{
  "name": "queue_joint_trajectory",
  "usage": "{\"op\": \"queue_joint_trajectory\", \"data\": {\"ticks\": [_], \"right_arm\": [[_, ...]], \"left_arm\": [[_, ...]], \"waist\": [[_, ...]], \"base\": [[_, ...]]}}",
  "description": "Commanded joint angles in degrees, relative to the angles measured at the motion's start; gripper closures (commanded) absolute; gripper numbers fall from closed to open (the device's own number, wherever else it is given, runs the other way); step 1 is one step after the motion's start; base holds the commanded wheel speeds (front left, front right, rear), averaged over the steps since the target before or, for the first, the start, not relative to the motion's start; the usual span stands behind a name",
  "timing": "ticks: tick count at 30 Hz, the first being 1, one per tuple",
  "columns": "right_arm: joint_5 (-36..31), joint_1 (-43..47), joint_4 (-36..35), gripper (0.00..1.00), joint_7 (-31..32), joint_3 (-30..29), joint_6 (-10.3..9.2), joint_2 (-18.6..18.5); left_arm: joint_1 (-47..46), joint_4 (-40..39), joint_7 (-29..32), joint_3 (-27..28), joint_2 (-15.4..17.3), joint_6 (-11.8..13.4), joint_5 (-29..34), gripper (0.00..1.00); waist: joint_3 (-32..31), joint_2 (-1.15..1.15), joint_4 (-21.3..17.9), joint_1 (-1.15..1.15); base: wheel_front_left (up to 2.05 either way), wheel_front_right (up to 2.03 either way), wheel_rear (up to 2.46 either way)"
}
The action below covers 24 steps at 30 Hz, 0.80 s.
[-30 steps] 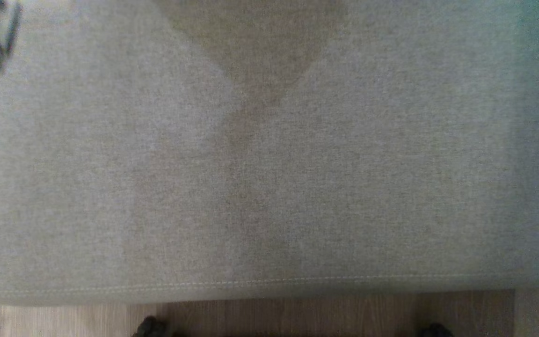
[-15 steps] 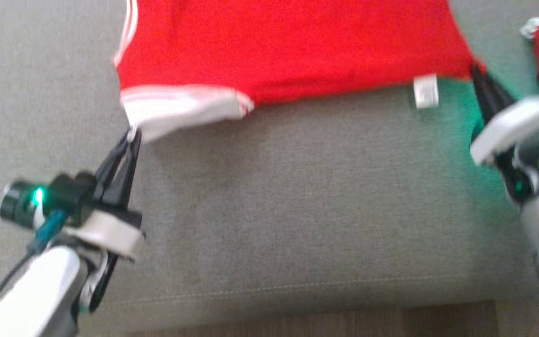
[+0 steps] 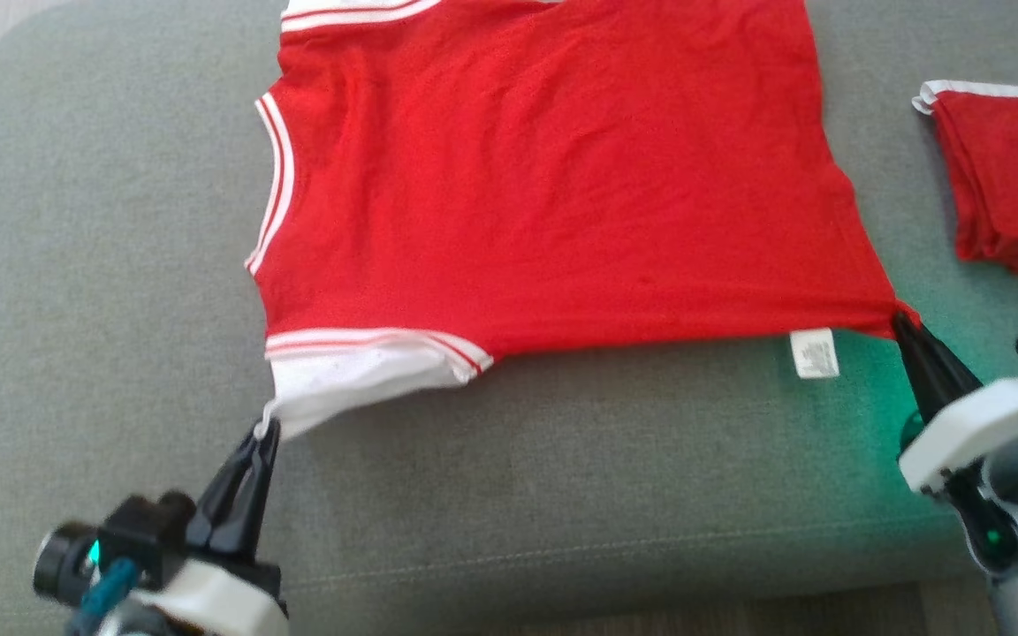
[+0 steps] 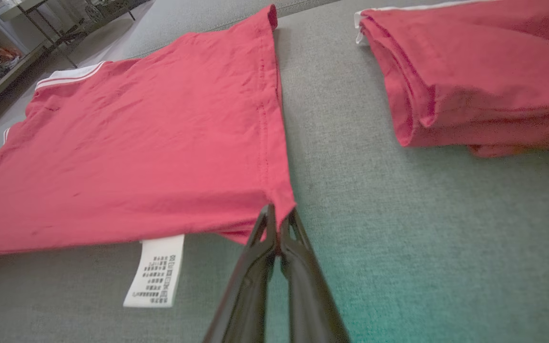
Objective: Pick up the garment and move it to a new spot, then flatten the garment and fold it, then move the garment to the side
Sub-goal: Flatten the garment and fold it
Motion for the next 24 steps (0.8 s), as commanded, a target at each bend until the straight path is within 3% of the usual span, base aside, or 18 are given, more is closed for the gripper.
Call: {"op": "queue_joint_trajectory", "data": {"ticks": [1,12,17,24], "right_arm": [[-0.82,1.54,-4.25,1.00,1.28,-0.99,-0.02,-0.28],[-3.64,9.48,-20.16,1.00,10.66,-7.47,-0.02,3.51],[-4.00,5.07,-19.64,1.00,12.45,-6.53,-0.02,4.82],[-4.77,-4.65,-13.77,1.00,12.69,-4.68,-0.02,5.01]], "left_arm": [[0.07,-2.72,-0.29,3.26,0.79,0.58,0.55,1.00],[3.94,-9.77,1.70,2.89,0.99,0.29,-0.94,1.00],[-2.51,-9.55,2.99,3.05,0.26,-1.23,-1.30,1.00],[-12.51,-5.50,2.71,3.82,-0.70,-2.28,0.24,1.00]], "waist": [[0.38,0.00,-0.04,0.00],[2.87,0.00,-0.24,0.00],[2.90,0.00,-0.38,0.00],[3.90,0.00,-0.31,0.00]], "base": [[0.00,0.00,0.00],[0.00,0.00,0.00],[0.00,0.00,0.00],[0.00,0.00,0.00]]}}
